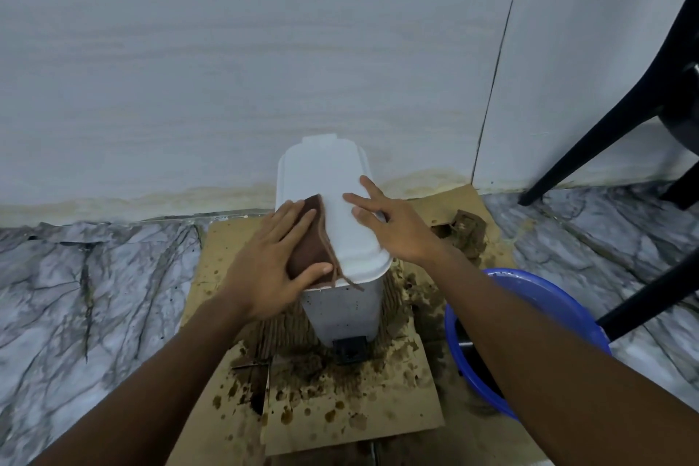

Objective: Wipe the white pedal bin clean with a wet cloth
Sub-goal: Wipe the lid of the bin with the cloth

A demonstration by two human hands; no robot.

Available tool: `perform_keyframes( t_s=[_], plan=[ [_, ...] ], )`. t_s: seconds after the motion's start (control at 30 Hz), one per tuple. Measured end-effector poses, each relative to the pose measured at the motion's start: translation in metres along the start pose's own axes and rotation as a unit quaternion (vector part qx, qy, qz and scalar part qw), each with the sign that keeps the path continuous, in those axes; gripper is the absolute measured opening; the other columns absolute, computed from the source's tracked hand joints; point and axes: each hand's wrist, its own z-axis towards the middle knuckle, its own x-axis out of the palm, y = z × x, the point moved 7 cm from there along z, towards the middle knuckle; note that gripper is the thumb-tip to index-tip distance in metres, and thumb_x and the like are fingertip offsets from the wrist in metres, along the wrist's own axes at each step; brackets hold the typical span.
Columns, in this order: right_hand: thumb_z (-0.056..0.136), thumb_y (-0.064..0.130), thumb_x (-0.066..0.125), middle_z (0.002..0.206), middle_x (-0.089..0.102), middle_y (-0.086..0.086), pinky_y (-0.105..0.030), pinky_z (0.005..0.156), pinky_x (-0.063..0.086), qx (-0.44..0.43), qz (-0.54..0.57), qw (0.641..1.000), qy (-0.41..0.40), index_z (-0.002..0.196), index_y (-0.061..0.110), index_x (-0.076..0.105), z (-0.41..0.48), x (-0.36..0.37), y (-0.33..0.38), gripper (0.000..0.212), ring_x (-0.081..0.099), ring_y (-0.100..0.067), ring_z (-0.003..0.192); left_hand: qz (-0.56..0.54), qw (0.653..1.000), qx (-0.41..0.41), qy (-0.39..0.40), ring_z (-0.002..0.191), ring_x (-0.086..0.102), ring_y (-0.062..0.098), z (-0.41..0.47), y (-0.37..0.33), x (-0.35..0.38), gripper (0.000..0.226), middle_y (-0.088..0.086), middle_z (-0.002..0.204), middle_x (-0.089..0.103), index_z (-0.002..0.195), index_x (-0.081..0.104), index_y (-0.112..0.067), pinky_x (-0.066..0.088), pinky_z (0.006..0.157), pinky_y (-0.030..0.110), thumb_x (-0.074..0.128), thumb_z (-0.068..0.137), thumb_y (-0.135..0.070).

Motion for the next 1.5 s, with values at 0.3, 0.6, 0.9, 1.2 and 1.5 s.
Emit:
perform_keyframes(
  t_s=[0.3, 0.6, 0.9, 1.2, 1.5],
  plan=[
    [0.106, 0.022, 0.047, 0.166, 0.02, 0.012, -0.038, 0.12, 0.035, -0.013, -0.027, 0.999, -0.011, 0.146, 0.023, 0.051, -0.001, -0.005, -0.003, 0.04, 0.023, -0.008, 0.151, 0.092, 0.995, 0.025, 0.03, 0.157, -0.004, 0.018, 0.036, -0.057, 0.017, 0.097, 0.005, 0.17, 0.003, 0.163, 0.007, -0.016, -0.007, 0.127, 0.035, 0.018, 0.092, -0.081],
    [0.105, 0.031, 0.051, 0.165, 0.02, 0.02, -0.035, 0.124, 0.026, -0.016, -0.014, 0.999, -0.03, 0.138, 0.035, 0.06, 0.003, 0.001, -0.01, 0.035, 0.021, -0.003, 0.15, 0.039, 0.999, 0.002, 0.009, 0.157, -0.001, 0.015, 0.013, -0.017, 0.007, 0.097, 0.0, 0.169, 0.009, 0.162, 0.017, -0.021, 0.001, 0.127, 0.037, 0.027, 0.088, -0.083],
    [0.106, 0.027, 0.047, 0.165, 0.02, 0.017, -0.028, 0.122, 0.028, -0.025, -0.026, 0.999, -0.014, 0.145, 0.028, 0.054, 0.001, -0.001, -0.008, 0.039, 0.021, -0.001, 0.15, 0.072, 0.996, 0.053, -0.009, 0.157, 0.005, 0.015, 0.021, -0.041, 0.012, 0.088, 0.002, 0.168, 0.015, 0.161, 0.021, -0.02, 0.004, 0.128, 0.038, 0.025, 0.095, -0.078],
    [0.108, 0.031, 0.041, 0.163, 0.025, 0.018, -0.016, 0.115, 0.03, -0.038, -0.053, 0.997, -0.042, 0.145, 0.03, 0.054, 0.0, 0.0, -0.01, 0.039, 0.032, 0.0, 0.145, 0.104, 0.993, 0.019, -0.052, 0.156, 0.014, 0.025, 0.007, -0.061, 0.025, 0.073, 0.008, 0.165, 0.022, 0.159, 0.025, -0.014, 0.013, 0.127, 0.045, 0.021, 0.104, -0.063],
    [0.11, 0.025, 0.037, 0.165, 0.021, 0.016, -0.007, 0.114, 0.021, -0.034, -0.078, 0.996, -0.025, 0.151, 0.027, 0.043, 0.0, 0.0, -0.009, 0.042, 0.022, 0.001, 0.149, 0.031, 0.997, 0.067, -0.025, 0.156, 0.009, 0.01, 0.009, -0.017, 0.006, 0.081, -0.004, 0.167, 0.022, 0.159, 0.03, -0.025, 0.01, 0.128, 0.038, 0.038, 0.095, -0.075]
  ],
)
